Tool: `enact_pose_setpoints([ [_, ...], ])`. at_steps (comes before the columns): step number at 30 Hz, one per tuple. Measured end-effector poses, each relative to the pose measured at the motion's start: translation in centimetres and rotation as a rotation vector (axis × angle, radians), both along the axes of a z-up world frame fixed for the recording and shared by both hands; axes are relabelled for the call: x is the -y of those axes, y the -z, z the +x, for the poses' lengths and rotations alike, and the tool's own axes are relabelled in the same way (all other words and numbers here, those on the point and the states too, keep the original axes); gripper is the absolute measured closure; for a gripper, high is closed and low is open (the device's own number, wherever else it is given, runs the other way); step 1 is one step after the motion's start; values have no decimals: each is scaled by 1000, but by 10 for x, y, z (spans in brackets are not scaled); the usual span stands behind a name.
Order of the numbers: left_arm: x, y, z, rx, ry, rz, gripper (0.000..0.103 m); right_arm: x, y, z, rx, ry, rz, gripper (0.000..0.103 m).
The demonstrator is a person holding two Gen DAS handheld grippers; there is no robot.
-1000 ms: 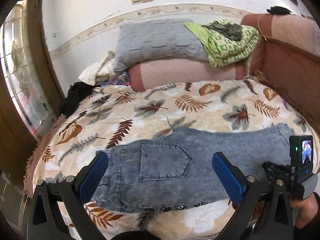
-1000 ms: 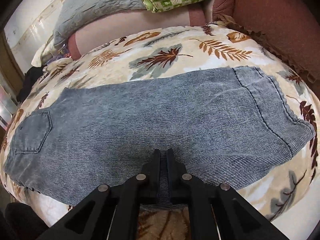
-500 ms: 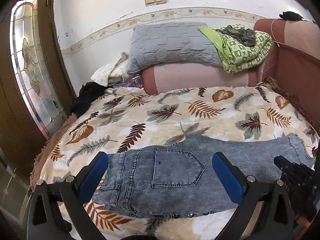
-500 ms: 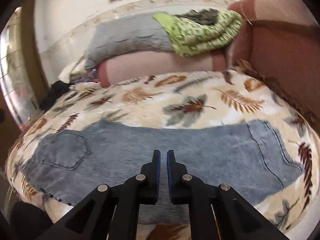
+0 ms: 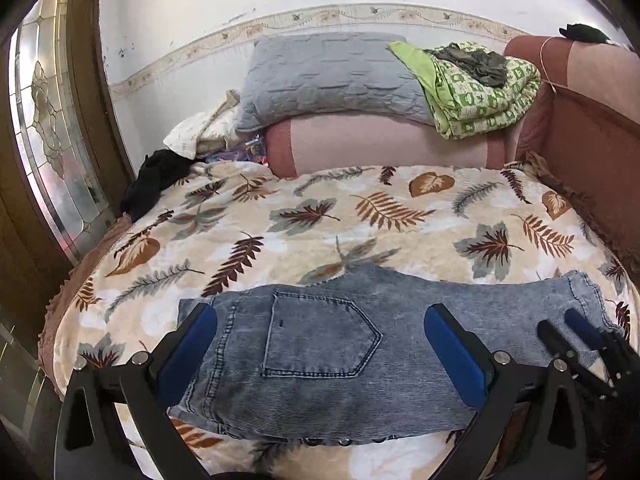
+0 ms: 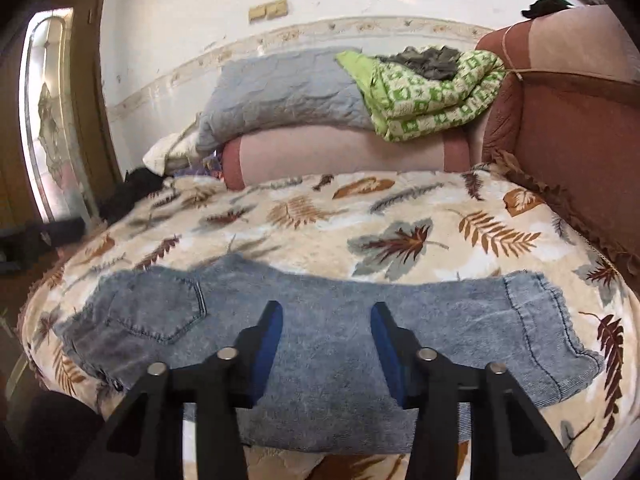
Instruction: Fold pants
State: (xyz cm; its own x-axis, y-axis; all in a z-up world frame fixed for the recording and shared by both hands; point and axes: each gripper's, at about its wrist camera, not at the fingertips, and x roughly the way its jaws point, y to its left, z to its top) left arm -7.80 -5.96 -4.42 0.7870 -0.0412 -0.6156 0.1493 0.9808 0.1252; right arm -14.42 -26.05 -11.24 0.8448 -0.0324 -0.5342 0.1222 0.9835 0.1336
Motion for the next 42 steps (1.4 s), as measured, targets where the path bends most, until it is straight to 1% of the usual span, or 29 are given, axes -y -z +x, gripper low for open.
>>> enact_pose_setpoints([
  [3, 2, 5, 3, -9, 2, 12, 0, 1, -1, -1, 0, -2, -15, 53],
  [6, 6, 8, 5, -11, 5, 25, 0, 1, 2, 2, -19, -14, -2, 53],
  [10, 8, 9, 7, -14, 14, 18, 0, 1, 2, 3, -15, -18, -1, 53],
  [15, 8, 8, 8, -14, 27, 1, 0, 4, 3, 5, -23, -11, 33, 51],
  [18, 5, 8, 9, -12, 30, -19, 0, 6, 2, 5, -20, 6, 31, 44],
  [20, 5, 7, 10, -12, 28, -24, 0, 5, 1, 4, -12, 8, 26, 36],
  [26, 1, 5, 11, 5, 8, -17, 0, -2, -5, -1, 30, 11, -19, 27],
  [28, -1, 4, 11, 9, 5, -20, 0, -3, -6, -1, 39, 8, -26, 27],
  [32, -4, 3, 10, 18, -3, -21, 0, -4, -4, 3, 16, 8, -32, 26],
  [42, -15, 3, 10, 28, -22, -45, 0, -5, -3, 2, 13, 14, -41, 25],
])
